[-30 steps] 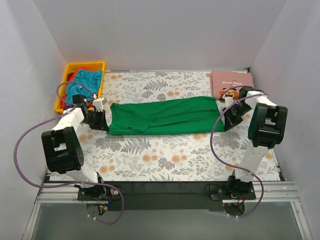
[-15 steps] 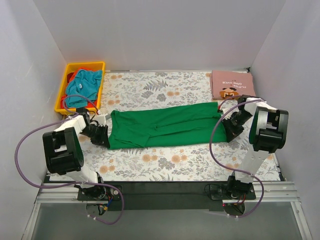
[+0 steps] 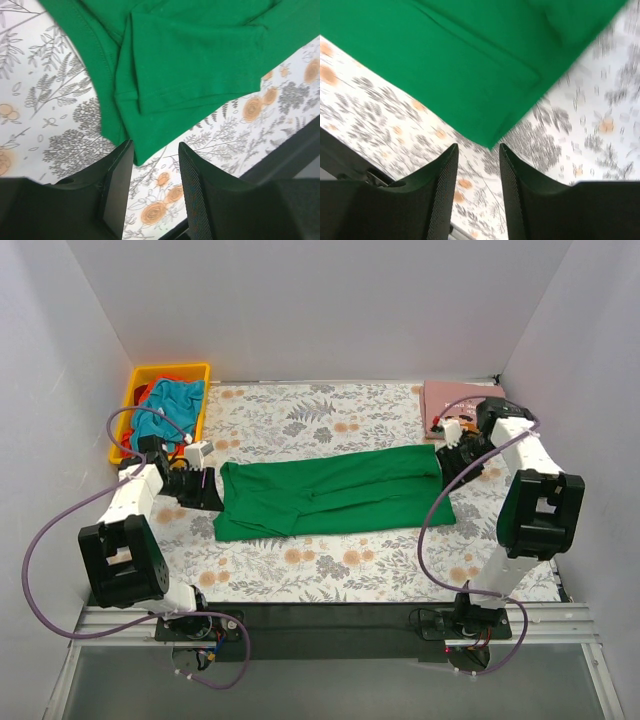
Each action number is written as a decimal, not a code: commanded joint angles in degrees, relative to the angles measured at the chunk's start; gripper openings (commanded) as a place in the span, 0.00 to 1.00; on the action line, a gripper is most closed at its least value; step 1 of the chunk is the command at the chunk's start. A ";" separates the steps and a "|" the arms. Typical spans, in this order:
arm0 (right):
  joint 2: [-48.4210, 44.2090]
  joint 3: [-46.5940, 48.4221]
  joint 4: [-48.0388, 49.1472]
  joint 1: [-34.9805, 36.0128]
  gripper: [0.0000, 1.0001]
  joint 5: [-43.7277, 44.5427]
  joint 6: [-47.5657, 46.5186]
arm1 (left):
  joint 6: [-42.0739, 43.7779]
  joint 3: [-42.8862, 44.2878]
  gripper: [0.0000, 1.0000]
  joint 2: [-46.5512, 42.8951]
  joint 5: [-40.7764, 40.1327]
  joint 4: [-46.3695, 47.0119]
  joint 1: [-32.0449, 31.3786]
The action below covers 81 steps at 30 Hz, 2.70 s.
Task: Fold and stack the t-shirts
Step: Fold the tshirt
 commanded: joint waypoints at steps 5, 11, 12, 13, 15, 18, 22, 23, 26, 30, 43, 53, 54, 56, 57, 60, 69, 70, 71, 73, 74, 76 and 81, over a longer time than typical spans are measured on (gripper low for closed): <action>-5.73 4.67 9.47 15.89 0.44 -16.59 15.81 | -7.49 -0.87 0.40 2.50 7.01 2.87 -0.47; -8.03 0.27 29.99 41.42 0.43 -5.37 21.46 | -9.95 -1.93 0.40 3.38 12.54 2.79 -0.47; -7.15 0.36 31.22 44.62 0.42 -0.64 20.41 | -10.65 -2.02 0.40 3.20 13.51 2.79 -0.38; -6.27 0.79 31.85 47.69 0.42 1.66 18.31 | -11.18 -2.19 0.40 3.03 13.78 2.96 -0.29; -2.86 2.90 32.64 55.50 0.40 7.36 16.45 | -12.24 -1.84 0.41 2.67 14.04 3.14 0.06; 1.97 5.80 32.99 63.25 0.39 12.83 14.60 | -13.47 -0.88 0.44 3.55 15.09 2.62 1.55; 6.73 8.53 33.26 69.51 0.44 16.36 14.07 | -14.70 2.36 0.50 5.31 16.76 1.30 5.06; 8.05 8.79 33.43 71.44 0.45 17.50 13.46 | -15.05 2.99 0.51 5.57 16.77 0.77 5.59; 10.42 9.06 34.49 73.73 0.47 21.55 12.58 | -15.23 5.71 0.53 6.54 16.50 -0.28 7.53; 12.80 11.08 34.93 74.71 0.48 24.27 11.97 | -14.70 8.61 0.54 7.51 16.68 -1.34 9.46; 16.85 12.40 35.89 75.06 0.24 28.23 9.33 | -13.30 9.85 0.54 9.35 17.38 -2.31 11.05; 14.13 13.72 35.81 74.36 0.01 29.19 8.63 | -12.59 10.29 0.54 9.35 17.73 -2.83 11.22; 13.86 14.15 35.81 74.18 0.01 29.29 8.54 | -12.59 10.38 0.54 9.62 17.82 -2.84 11.22; 13.69 14.59 35.81 73.30 0.01 29.20 8.36 | -12.59 10.46 0.54 9.71 17.82 -2.75 11.22; 13.77 14.77 35.81 72.87 0.01 29.20 8.19 | -12.59 10.38 0.54 9.79 18.00 -2.75 11.22; 14.82 16.09 35.81 71.02 0.01 29.37 7.75 | -12.68 10.64 0.54 9.97 18.08 -2.57 11.22; 19.57 21.71 35.98 63.29 0.01 28.06 8.97 | -12.15 10.20 0.54 9.35 17.82 -2.13 11.22; 20.10 22.33 35.98 62.76 0.01 27.62 9.24 | -12.15 10.11 0.54 9.44 17.82 -2.13 11.22; 20.97 22.94 35.98 61.80 0.01 27.27 9.50 | -12.15 10.11 0.54 9.35 17.82 -1.96 11.22; 21.86 24.00 36.25 60.91 0.01 26.91 9.94 | -12.07 10.02 0.54 9.35 17.65 -1.78 11.22; 22.56 24.18 36.33 60.65 0.01 26.83 9.94 | -12.07 9.94 0.54 9.27 17.73 -1.52 11.22; 23.44 24.53 36.77 60.21 0.01 26.83 10.20 | -11.98 9.94 0.54 9.18 17.56 -1.52 11.22; 24.41 24.27 37.13 59.85 0.01 27.88 10.38 | -11.45 10.73 0.54 8.83 16.42 -1.52 11.22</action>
